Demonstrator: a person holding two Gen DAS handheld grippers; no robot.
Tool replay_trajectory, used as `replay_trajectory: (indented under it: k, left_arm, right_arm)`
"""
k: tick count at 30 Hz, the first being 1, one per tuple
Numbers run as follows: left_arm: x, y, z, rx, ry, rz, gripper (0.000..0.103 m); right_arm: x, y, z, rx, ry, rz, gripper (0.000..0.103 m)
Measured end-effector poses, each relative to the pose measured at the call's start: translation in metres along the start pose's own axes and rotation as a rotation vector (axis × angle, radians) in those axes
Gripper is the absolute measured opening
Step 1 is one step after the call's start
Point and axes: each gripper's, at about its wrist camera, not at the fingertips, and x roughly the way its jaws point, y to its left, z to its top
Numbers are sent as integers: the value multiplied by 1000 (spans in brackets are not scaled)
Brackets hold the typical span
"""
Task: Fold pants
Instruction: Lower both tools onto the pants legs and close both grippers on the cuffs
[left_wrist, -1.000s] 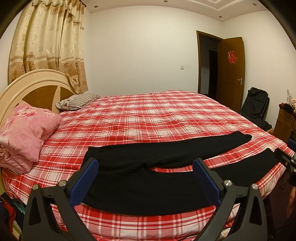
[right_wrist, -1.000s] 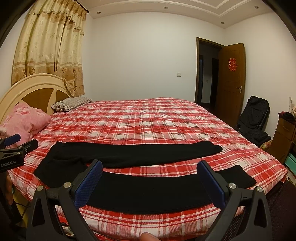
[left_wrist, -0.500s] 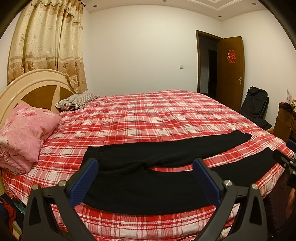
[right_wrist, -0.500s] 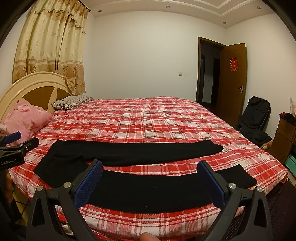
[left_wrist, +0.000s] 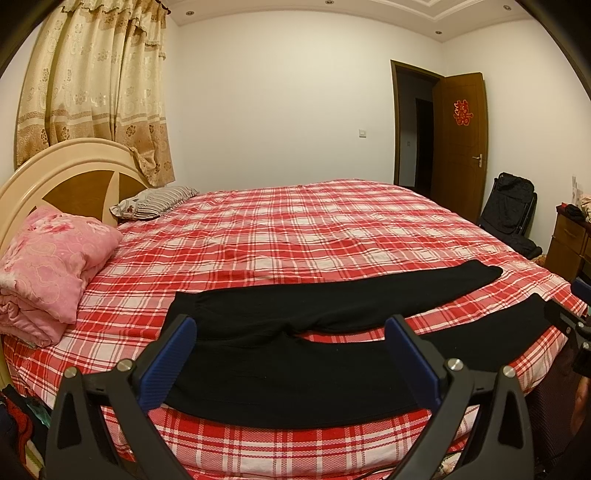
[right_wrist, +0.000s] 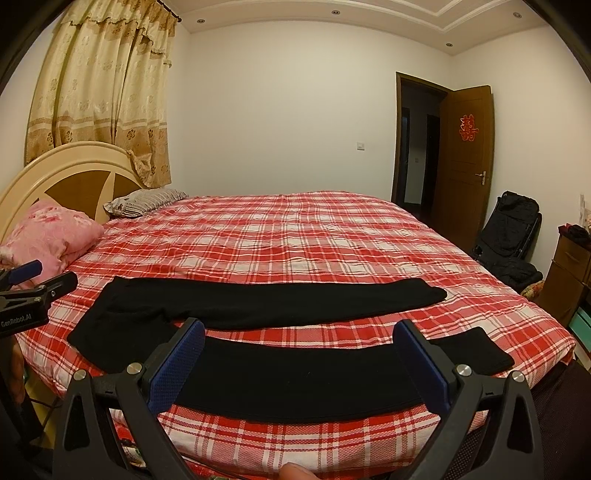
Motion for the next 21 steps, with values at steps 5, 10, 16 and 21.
replay_trajectory:
  k: [5,10,16,21]
  left_arm:
    - [1,0,0,2,2,-7,103]
    - [6,1,-2,5,5,-22,103]
    - [33,9,-9,15,38,-3,103]
    - [79,37,-14,36,93,50,103]
  right_arm:
    - [1,0,0,1,-1,1,102]
    - [6,1,-4,-3,11,-4,102]
    - [30,-1,-16,-17,70,-7,102]
    - [60,-9,-29,-22,155,-24,102]
